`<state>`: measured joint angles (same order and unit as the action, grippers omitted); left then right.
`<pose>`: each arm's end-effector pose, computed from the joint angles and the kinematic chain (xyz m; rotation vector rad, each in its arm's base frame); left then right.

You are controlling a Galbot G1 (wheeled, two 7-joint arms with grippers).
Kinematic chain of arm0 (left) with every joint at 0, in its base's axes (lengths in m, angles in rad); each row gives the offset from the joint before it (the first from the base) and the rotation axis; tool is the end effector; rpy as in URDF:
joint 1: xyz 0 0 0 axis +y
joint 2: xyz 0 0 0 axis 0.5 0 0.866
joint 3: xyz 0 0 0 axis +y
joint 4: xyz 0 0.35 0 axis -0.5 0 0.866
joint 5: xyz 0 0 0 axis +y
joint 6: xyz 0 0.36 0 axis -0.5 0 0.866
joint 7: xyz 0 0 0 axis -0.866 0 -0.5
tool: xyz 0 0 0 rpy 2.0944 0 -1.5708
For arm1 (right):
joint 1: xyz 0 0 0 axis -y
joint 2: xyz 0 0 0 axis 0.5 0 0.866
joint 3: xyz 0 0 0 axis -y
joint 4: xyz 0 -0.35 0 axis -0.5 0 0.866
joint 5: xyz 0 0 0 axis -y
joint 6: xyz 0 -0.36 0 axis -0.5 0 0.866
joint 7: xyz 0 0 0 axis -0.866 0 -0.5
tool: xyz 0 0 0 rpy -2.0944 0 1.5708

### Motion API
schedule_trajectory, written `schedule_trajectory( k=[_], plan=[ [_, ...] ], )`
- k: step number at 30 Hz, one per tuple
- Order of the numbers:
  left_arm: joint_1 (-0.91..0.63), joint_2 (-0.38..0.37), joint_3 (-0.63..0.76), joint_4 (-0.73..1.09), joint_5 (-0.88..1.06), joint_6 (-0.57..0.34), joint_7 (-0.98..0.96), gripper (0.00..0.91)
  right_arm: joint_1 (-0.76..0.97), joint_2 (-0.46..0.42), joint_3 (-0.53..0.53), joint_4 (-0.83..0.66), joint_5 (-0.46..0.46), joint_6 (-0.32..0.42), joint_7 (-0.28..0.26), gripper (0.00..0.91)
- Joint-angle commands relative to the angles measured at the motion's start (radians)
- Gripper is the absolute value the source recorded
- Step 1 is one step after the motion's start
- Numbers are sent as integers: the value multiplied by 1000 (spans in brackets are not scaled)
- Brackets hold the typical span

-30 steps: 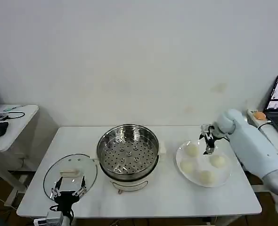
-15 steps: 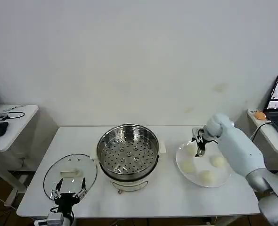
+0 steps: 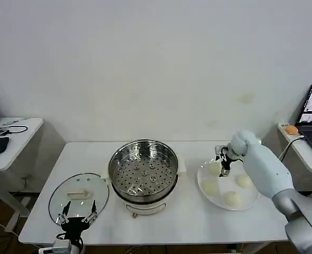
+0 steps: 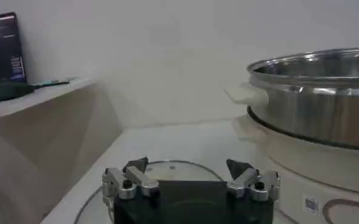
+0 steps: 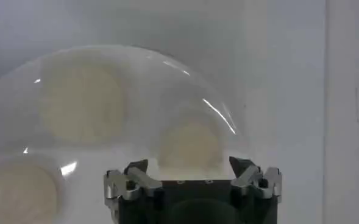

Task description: Take steamed baozi put them in steamer then cover it.

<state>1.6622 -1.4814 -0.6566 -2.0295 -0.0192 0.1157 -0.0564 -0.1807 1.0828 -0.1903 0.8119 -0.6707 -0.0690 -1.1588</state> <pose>0.1540 0.0597 -0.3365 0.1929 -2.8680 -0.1868 0.5913 -0.1292 -0.2433 1.1197 -1.4664 1.3916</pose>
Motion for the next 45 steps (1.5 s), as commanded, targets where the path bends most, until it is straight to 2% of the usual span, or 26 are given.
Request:
schedule_trajectory(
  k=[1, 11, 13, 22, 26, 28, 31, 34, 36, 39, 42, 43, 45],
  plan=[
    [-1, 0, 1, 0, 0, -1, 0, 907, 2, 5, 2, -13, 4, -5, 8, 655],
    [-3, 0, 3, 4, 1, 0, 0, 907, 0, -2, 2, -6, 28, -14, 14, 635],
    [-5, 0, 4, 5, 1, 0, 0, 907, 0, -17, 1, 17, 41, -17, 8, 595],
    [-12, 2, 7, 11, -1, 0, -2, 907, 40, -115, -6, 129, 128, -40, 2, 595],
    [-14, 2, 6, 8, -3, 0, -3, 907, 112, -184, -72, 220, 209, -69, -18, 595],
    [-14, 2, 7, 7, -3, 1, -3, 907, 176, -203, -124, 283, 299, -94, -40, 595],
    [-14, 6, 10, 5, -2, 2, -3, 907, 338, -197, -219, 327, 412, -111, -71, 595],
    [-12, 5, 12, 1, -1, 2, -4, 907, 462, -149, -280, 321, 497, -111, -103, 595],
    [-10, 2, 11, -5, -1, 5, -7, 907, 528, -89, -312, 299, 514, -91, -137, 595],
    [-8, -8, 10, -18, -2, 7, -7, 907, 574, -17, -340, 277, 532, -57, -153, 595],
    [-3, -14, 9, -22, -2, 6, -10, 907, 596, 51, -366, 247, 565, 59, -194, 595],
    [-2, -15, 9, -22, -2, 6, -11, 907, 598, 58, -370, 245, 568, 68, -196, 595],
    [3, -17, 9, -25, -2, 5, -13, 907, 601, 94, -403, 240, 578, 160, -200, 595]
  ],
)
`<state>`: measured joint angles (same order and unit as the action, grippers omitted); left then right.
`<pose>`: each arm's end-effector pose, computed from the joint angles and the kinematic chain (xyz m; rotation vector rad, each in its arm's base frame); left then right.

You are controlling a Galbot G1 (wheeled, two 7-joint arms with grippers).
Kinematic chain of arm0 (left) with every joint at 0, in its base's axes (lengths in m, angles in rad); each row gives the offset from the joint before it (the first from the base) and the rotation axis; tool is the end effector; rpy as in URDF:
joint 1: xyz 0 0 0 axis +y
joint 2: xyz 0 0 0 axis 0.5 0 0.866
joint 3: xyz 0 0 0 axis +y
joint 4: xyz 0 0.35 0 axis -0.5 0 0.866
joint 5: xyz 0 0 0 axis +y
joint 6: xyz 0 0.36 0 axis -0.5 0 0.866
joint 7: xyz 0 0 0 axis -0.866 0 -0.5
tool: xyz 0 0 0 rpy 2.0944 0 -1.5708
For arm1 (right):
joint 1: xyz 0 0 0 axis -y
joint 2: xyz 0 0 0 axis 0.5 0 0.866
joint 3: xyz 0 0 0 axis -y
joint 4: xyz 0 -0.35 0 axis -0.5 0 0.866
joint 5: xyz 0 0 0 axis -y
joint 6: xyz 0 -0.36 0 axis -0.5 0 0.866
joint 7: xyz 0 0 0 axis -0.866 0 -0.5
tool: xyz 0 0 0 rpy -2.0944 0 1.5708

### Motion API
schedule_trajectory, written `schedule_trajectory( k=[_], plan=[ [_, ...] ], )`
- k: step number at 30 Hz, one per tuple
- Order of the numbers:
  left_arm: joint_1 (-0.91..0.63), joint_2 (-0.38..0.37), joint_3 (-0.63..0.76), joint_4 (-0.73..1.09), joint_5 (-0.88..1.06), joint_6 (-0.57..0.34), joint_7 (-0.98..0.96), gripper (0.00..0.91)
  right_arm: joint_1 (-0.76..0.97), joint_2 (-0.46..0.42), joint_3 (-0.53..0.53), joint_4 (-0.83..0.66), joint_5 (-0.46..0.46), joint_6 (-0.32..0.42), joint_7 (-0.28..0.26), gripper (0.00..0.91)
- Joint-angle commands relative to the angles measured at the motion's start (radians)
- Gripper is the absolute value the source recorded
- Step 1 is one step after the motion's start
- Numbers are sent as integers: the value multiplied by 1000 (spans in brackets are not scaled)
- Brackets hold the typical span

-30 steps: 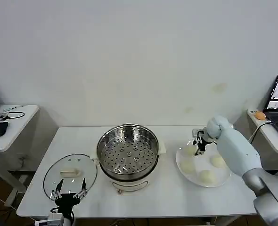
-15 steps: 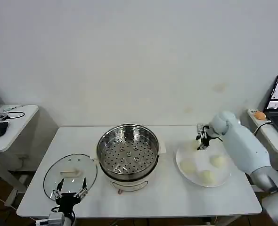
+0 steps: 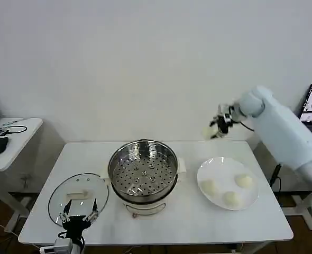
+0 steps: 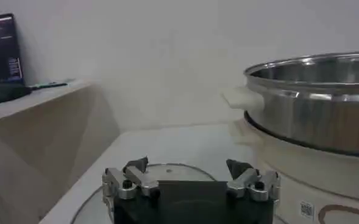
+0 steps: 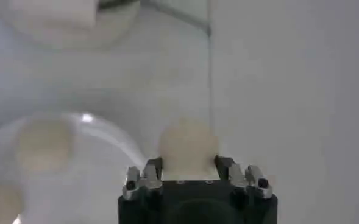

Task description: Take steamed baozi put them in steamer then cover it.

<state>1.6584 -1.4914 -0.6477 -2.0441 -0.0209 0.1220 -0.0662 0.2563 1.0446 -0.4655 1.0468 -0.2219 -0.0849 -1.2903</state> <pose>0.1559 0.0543 -0.3317 0.2022 -2.8797 -0.1677 0.6135 -0.0411 0.0096 1.4166 -1.6521 1.6313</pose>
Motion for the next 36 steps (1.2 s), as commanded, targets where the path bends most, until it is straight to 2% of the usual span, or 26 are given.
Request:
schedule_trajectory(
  k=[1, 2, 3, 5, 8, 11, 13, 15, 18, 19, 21, 22, 23, 28, 31, 36],
  plan=[
    [8, -7, 0, -11, 0, -1, -3, 907, 165, 146, -138, 4, 136, 204, -71, 595],
    [10, -9, 0, -13, 0, -2, -4, 907, 177, 164, -184, 0, 194, 258, -68, 595],
    [11, -10, -1, -13, 0, -2, -5, 907, 185, 176, -210, 1, 208, 308, -65, 595],
    [13, -14, -4, -13, 0, -2, -7, 907, 191, 198, -247, 17, 214, 417, -74, 595],
    [20, -18, -9, -18, -1, -2, -13, 907, 189, 212, -288, 70, 199, 517, -68, 595],
    [36, -26, -16, -29, -4, -3, -13, 907, 184, 221, -326, 81, 205, 649, -36, 605],
    [44, -29, -19, -29, -2, -6, -11, 907, 172, 235, -340, 66, 172, 750, -7, 605],
    [46, -31, -19, -28, -1, -7, -12, 907, 166, 244, -355, 64, 147, 796, -6, 605],
    [44, -36, -18, -26, 1, -7, -13, 907, 159, 253, -376, 71, 81, 874, 62, 605],
    [42, -37, -18, -25, 3, -7, -14, 907, 155, 264, -375, 60, 26, 912, 86, 605],
    [39, -40, -16, -21, 7, -7, -15, 907, 152, 275, -376, 51, -24, 912, 81, 605],
    [38, -41, -15, -21, 7, -7, -15, 907, 153, 277, -383, 50, -58, 911, 111, 605],
    [37, -41, -14, -20, 7, -7, -15, 907, 153, 278, -387, 50, -66, 911, 117, 605],
    [31, -41, -10, -7, 8, -7, -17, 907, 136, 293, -419, 38, -34, 911, 87, 605],
    [32, -40, -8, -4, 7, -7, -16, 907, 112, 303, -424, 12, -44, 910, 81, 605],
    [30, -41, -9, 7, 6, -7, -16, 907, 72, 317, -423, -44, -103, 895, 123, 605]
  ],
)
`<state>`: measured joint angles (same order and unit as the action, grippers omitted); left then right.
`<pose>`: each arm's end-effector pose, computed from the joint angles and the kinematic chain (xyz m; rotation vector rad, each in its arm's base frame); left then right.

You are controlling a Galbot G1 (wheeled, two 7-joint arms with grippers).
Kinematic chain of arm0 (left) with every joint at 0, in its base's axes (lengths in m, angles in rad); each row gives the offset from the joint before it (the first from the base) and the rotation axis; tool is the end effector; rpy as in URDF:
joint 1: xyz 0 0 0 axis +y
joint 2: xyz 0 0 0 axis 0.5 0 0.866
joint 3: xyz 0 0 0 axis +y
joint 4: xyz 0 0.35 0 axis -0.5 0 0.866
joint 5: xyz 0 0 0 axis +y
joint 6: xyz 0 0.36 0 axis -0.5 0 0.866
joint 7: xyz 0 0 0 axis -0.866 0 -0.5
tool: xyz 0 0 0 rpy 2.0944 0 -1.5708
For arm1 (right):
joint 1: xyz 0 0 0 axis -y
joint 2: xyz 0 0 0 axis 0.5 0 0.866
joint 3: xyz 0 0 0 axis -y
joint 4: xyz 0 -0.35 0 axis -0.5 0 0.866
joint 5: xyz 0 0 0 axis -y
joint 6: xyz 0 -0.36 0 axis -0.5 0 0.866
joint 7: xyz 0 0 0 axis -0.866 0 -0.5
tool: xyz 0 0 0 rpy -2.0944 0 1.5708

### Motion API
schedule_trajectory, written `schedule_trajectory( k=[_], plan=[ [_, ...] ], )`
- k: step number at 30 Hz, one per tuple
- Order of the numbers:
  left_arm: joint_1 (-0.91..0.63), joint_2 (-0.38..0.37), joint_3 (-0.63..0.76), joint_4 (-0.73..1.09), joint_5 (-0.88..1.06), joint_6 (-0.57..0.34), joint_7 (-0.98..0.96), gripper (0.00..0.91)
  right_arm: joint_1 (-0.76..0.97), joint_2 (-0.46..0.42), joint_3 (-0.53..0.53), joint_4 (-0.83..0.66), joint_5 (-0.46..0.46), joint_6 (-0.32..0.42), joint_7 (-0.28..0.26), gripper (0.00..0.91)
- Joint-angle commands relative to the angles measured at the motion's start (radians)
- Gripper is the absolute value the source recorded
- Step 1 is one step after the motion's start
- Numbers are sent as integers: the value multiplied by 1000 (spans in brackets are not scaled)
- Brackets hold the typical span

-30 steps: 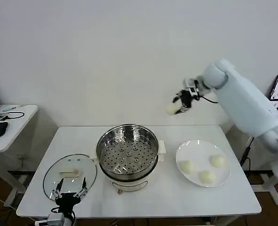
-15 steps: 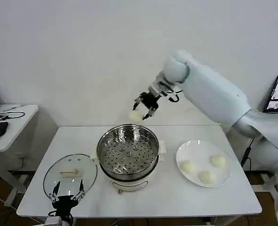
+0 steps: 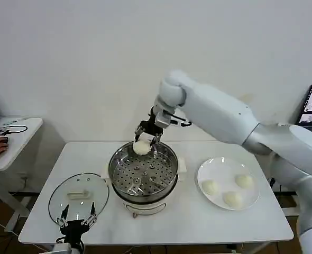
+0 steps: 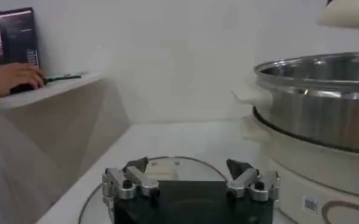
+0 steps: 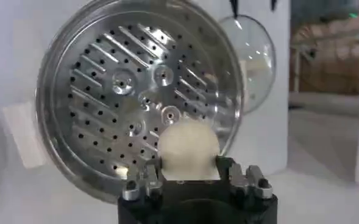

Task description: Take steamed baozi put them in steamer then cover it.

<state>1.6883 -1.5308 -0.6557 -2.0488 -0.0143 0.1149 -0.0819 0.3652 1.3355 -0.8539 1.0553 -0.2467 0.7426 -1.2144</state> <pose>0.1448 0.0495 -0.3358 0.2574 -2.8563 -0.1382 0.5868 0.1759 -0.0328 -1.9509 0.4017 -2.0952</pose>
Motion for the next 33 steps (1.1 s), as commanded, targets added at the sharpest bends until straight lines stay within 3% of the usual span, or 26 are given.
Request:
schedule_trajectory(
  k=[1, 11, 16, 33],
  plan=[
    [-2, -1, -1, 15, 0, 0, 0, 907, -43, 29, -33, -58, -91, 53, 40, 605],
    [-8, -2, 0, 30, -1, 0, 0, 907, -84, 73, 0, -144, -205, 60, 58, 605],
    [-4, -5, 1, 32, 1, -2, 0, 907, -97, 108, 37, -206, -272, 71, 97, 605],
    [1, -8, 9, 44, 2, -13, -1, 907, -111, 152, 56, -264, -312, 43, 156, 605]
  ],
)
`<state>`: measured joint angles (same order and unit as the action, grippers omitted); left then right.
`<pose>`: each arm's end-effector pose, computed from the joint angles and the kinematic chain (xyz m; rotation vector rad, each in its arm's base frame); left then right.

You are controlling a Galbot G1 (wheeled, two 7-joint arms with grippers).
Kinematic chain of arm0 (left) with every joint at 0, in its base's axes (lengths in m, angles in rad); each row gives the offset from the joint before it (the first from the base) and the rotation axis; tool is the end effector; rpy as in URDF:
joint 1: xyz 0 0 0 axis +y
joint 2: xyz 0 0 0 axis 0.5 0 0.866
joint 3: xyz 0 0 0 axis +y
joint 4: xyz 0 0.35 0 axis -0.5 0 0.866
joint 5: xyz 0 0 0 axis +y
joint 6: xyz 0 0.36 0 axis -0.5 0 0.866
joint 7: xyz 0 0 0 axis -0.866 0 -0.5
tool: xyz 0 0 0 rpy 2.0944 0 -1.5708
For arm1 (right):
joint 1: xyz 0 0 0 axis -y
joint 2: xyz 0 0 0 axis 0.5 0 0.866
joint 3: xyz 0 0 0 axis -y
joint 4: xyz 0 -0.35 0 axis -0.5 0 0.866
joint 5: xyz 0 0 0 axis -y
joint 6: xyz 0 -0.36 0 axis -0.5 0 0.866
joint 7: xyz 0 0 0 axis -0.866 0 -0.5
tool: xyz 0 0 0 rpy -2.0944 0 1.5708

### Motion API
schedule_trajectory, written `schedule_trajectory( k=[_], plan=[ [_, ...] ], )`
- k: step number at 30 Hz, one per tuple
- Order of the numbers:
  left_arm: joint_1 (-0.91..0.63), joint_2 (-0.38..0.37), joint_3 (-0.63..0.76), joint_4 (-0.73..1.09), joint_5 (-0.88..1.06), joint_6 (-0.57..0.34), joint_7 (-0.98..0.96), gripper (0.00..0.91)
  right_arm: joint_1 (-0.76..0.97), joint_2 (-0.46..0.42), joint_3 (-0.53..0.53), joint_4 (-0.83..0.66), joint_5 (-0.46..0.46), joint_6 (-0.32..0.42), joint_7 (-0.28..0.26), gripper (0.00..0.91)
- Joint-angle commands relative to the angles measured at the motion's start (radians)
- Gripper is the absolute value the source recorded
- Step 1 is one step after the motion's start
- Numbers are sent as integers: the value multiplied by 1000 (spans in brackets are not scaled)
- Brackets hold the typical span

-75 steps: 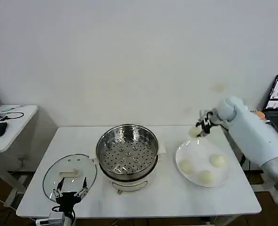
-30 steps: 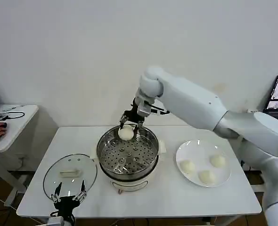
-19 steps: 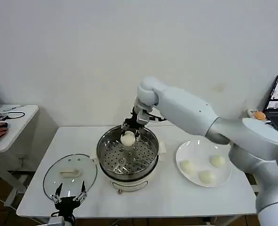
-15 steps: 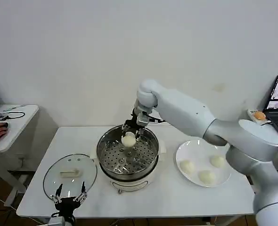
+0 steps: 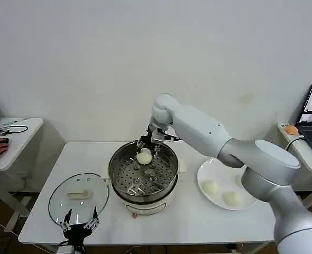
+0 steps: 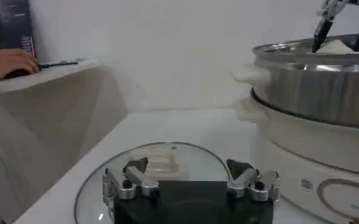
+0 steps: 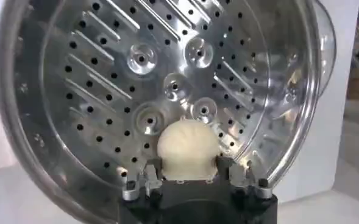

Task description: Take steamed baozi put them in steamer then cover it.

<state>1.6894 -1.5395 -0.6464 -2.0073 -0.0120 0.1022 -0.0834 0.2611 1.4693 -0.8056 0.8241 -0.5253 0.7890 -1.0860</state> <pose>0.1416 0.0461 -0.3513 0.2535 -2.8261 -0.1232 0.6127 0.1950 -0.0992 -1.9302 0.3990 -2.1954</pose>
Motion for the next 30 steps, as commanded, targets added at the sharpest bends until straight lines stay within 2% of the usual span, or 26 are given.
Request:
schedule_trajectory(
  k=[1, 8, 10, 13, 14, 18, 19, 20, 21, 22, 24, 25, 28, 30],
  plan=[
    [0, 2, 0, 2, 0, -1, 1, 907, -6, 18, 7, -31, -34, -11, 35, 887],
    [-5, 3, 0, 2, -1, 1, 3, 907, 8, -8, -10, 25, 20, -90, 22, 907],
    [-7, 6, 1, 4, -1, 1, 3, 907, 18, -21, -12, 56, 54, -113, -8, 907],
    [-9, 9, 3, 3, 0, 4, 3, 907, 40, -51, -13, 97, 144, -130, -21, 907],
    [-10, 11, 4, 4, 0, 5, 3, 907, 56, -78, -15, 131, 206, -160, -17, 907],
    [-14, 20, 7, 1, 0, 9, 8, 907, 116, -140, -24, 204, 359, -257, -11, 907],
    [-15, 25, 6, -2, -1, 10, 10, 907, 146, -180, -31, 236, 397, -301, -18, 907],
    [-16, 29, 5, -4, -2, 11, 11, 907, 188, -223, -43, 313, 469, -382, -24, 907],
    [-16, 30, 5, -4, -2, 12, 11, 907, 202, -242, -51, 337, 496, -415, -27, 907],
    [-19, 35, 4, -6, -4, 13, 13, 907, 236, -295, -64, 384, 582, -505, -27, 907],
    [-22, 39, 4, -9, -6, 15, 14, 907, 271, -351, -76, 431, 636, -575, -27, 907],
    [-24, 41, 5, -12, -8, 17, 16, 907, 306, -411, -92, 486, 710, -678, -28, 907],
    [-29, 43, 6, -23, -11, 21, 22, 907, 341, -515, -106, 537, 813, -808, -42, 907],
    [-32, 46, 6, -31, -16, 25, 25, 907, 359, -578, -118, 560, 834, -872, -78, 907]
  ],
)
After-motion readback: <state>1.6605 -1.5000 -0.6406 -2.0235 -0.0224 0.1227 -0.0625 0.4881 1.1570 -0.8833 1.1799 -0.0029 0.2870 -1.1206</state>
